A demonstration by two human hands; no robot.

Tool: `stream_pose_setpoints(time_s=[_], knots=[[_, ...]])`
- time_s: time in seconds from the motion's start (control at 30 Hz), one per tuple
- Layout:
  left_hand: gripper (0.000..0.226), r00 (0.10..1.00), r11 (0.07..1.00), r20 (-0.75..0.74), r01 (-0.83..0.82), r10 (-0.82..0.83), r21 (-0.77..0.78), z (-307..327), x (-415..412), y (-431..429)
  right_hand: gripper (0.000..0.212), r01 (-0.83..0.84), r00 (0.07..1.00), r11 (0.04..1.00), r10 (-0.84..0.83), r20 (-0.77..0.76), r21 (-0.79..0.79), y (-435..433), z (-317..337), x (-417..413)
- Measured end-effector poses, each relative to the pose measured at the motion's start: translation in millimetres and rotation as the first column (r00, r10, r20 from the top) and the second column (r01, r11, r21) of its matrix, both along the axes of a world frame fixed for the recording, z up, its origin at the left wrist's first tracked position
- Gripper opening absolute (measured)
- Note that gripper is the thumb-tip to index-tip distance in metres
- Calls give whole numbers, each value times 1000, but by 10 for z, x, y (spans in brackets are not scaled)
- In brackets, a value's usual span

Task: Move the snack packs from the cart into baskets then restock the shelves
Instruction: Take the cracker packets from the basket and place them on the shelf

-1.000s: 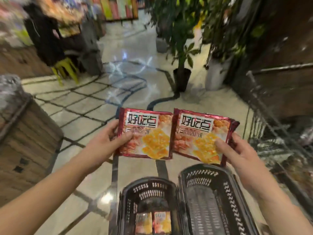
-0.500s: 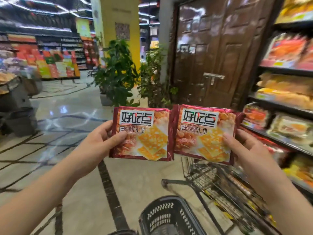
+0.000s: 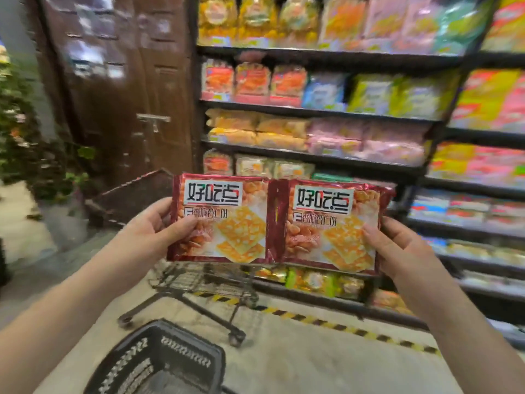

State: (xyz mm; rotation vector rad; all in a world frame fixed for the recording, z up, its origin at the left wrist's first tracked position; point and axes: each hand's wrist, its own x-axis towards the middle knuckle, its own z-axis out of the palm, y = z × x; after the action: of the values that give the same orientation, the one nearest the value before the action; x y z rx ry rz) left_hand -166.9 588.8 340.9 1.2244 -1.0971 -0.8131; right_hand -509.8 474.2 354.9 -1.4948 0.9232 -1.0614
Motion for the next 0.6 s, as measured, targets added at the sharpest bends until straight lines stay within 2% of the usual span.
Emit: stream_pose_setpoints(time_s=[0.03,0.07,0.13,0.17,0.2,0.27,0.3,0.43,0.47,0.57,0.6], knots=[[96,999,999,-5,39,-39,6,29,-268,-142,31,42,999,999,-42,16,1,10,3,-308],[90,996,996,-7,91,-91,4,41,-547,-292,27,87,996,996,-87,29,0,24,2,-624],[59,981,983,-61,183,-183,-4,77,-1157,-569,22,180,983,984,-180,47,-1,57,-14,-1253],[53,974,977,-76,212,-212,-2,93,-1472,-699,24,224,973,975,-223,58,-8,69,-27,-1571],[61,965,967,-68,253,-253,-4,91,-1776,-840,27,263,963,965,-261,68,-22,79,-44,-1897],[97,945,945,-20,326,-326,-3,113,-2409,-1096,33,335,941,941,-331,73,-46,110,-69,-2563],[109,933,933,-6,361,-361,6,147,-2742,-1206,33,364,930,930,-360,73,-52,128,-63,-2895],[114,868,868,3,497,-497,14,213,-4029,-1604,27,471,882,879,-466,73,-75,215,12,-4135],[108,853,853,-1,522,-522,19,211,-4325,-1698,26,500,865,863,-495,77,-77,236,29,-4406],[68,796,797,-77,603,-600,23,196,-5126,-1934,23,575,817,814,-569,92,-77,264,37,-5096],[61,780,782,-91,623,-619,23,196,-5370,-2008,23,594,804,801,-587,96,-78,260,36,-5299]])
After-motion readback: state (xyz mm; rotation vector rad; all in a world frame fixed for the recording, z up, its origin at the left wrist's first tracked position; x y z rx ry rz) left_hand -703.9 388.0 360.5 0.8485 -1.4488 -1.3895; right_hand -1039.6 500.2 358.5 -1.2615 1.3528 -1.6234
